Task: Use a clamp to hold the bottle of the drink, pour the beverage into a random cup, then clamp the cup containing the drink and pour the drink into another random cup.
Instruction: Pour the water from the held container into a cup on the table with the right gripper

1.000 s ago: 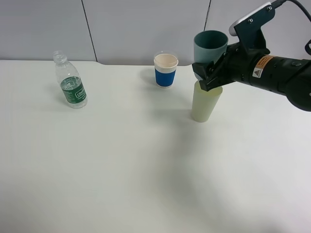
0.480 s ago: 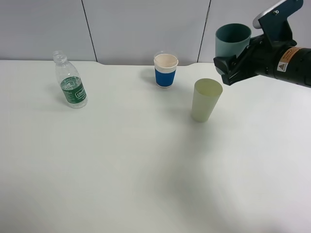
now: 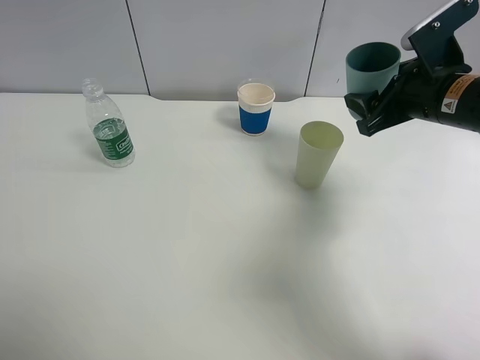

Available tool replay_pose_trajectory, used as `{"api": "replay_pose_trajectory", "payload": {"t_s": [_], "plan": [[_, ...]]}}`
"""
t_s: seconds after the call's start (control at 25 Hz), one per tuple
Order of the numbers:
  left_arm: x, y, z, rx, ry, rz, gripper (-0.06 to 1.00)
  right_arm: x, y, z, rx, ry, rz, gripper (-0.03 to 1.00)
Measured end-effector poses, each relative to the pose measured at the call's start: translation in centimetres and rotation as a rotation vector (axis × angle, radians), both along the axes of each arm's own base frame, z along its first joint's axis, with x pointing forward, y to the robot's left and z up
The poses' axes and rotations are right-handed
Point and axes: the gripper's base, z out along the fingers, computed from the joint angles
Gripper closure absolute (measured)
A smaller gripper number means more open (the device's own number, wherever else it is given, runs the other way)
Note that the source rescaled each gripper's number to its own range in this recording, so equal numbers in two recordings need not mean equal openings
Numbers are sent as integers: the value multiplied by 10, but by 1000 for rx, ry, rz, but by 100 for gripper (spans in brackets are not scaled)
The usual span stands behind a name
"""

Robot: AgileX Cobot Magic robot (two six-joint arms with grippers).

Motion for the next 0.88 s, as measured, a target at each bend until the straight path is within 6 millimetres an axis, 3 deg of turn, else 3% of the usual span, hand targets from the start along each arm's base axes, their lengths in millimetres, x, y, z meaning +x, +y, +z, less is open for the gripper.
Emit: {"api": "replay_pose_trajectory", "payload": {"t_s": [0.32,0.64,0.88], "plan": [[0,0,0,0,0,0,-6,-1,1,-2,-68,9,42,96],[0,0,0,0,0,0,-6,13,-1,13,-164,21,39,96],[0,0,0,0,0,0,-6,13,1,13,-244,5,98,96]]}}
